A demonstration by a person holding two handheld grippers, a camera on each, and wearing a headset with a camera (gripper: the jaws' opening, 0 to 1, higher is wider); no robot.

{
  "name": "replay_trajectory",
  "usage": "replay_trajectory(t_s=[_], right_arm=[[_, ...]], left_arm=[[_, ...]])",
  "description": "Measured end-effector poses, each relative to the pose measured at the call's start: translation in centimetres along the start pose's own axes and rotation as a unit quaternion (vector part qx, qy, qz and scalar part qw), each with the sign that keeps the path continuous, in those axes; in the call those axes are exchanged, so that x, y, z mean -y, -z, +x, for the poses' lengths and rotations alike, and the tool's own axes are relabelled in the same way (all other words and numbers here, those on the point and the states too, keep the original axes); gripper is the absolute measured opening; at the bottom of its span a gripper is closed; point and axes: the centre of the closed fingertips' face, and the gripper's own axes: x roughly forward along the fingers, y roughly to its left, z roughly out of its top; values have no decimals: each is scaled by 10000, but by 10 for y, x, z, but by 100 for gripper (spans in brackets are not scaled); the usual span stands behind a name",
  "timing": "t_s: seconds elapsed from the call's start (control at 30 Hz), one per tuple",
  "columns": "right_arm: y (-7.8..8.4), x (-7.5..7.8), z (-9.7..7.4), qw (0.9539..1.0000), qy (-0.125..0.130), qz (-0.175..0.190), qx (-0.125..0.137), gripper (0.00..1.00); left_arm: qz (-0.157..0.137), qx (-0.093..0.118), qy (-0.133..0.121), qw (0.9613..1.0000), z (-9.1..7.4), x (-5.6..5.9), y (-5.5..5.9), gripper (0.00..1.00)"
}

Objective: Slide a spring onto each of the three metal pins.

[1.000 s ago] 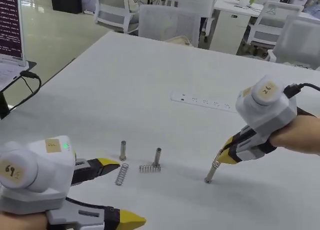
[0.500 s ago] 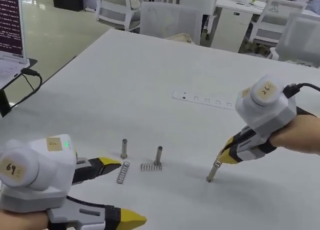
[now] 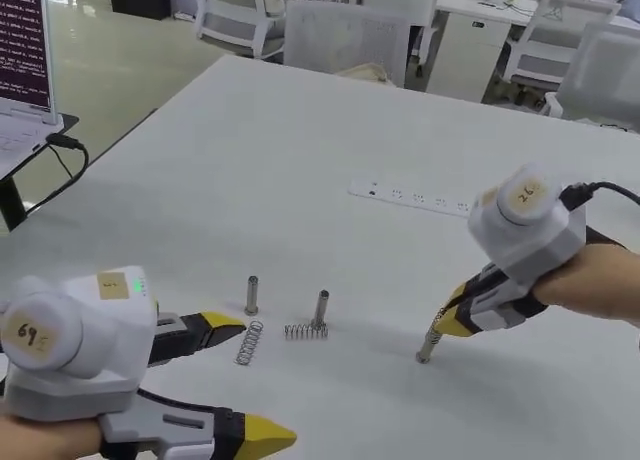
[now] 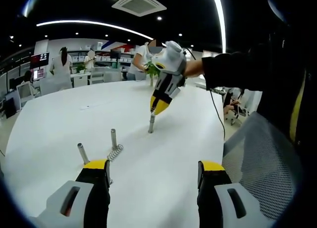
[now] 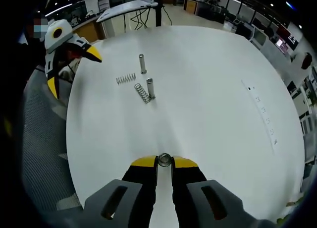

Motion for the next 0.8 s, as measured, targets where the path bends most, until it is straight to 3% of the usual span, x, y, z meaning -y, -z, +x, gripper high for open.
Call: replay_trajectory(t_s=[0.8], right_arm=[[14, 0, 27, 9999, 25, 167, -3, 8]], left_arm=[[-28, -47, 20, 10000, 1, 1, 2, 68]])
